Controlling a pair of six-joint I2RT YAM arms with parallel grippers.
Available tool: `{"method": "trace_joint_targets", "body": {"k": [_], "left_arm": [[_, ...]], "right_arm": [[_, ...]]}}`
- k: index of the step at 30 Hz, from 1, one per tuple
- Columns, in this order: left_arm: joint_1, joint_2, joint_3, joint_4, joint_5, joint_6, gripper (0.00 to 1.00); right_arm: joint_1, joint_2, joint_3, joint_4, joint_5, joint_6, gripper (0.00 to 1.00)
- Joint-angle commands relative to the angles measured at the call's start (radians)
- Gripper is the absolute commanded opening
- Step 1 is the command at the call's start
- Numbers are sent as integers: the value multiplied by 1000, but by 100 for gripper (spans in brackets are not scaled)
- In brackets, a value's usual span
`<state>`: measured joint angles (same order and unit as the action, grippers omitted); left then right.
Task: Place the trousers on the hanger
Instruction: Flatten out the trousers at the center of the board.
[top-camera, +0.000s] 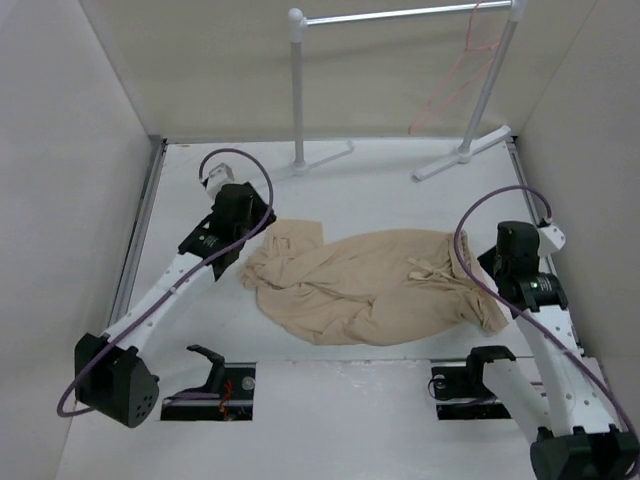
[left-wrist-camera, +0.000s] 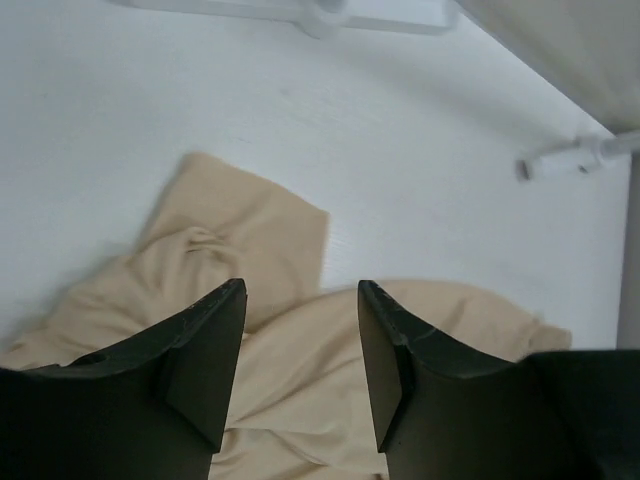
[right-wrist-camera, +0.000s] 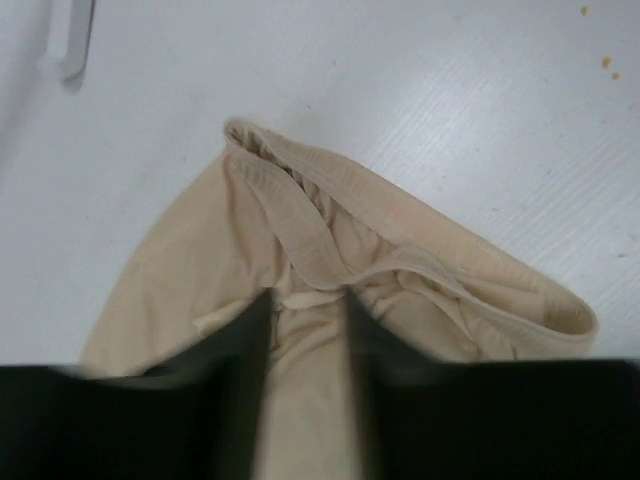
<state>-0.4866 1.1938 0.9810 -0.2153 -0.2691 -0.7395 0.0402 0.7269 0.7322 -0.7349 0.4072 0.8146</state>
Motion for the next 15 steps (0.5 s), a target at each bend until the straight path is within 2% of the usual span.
{"method": "trace_joint_targets", "body": {"k": [1,2,4,7,11,13,15], "left_arm": [[131,-2,-136,-50,54,-9,47],[169,15,-137,-55,85,-5,47],[210,58,-124,-55,148,15,47],[202,121,-101,-71,177,55,43],[208,142,-122,-176,122,52,39],[213,128,-160,-187,100,46,39],[204,138,-177,-185,111,32,39]], "right_arm": [[39,168,65,173,-63,-71,11],[51,252,81,222,-123,-69,7],[88,324,96,281,-159,-65,11],[181,432,147,359,-176,-87,35],[279,557,205,356,-205,-118,56],[321,607,217,351,-183,-117,62],[339,637,216,361,-179,-108,64]]}}
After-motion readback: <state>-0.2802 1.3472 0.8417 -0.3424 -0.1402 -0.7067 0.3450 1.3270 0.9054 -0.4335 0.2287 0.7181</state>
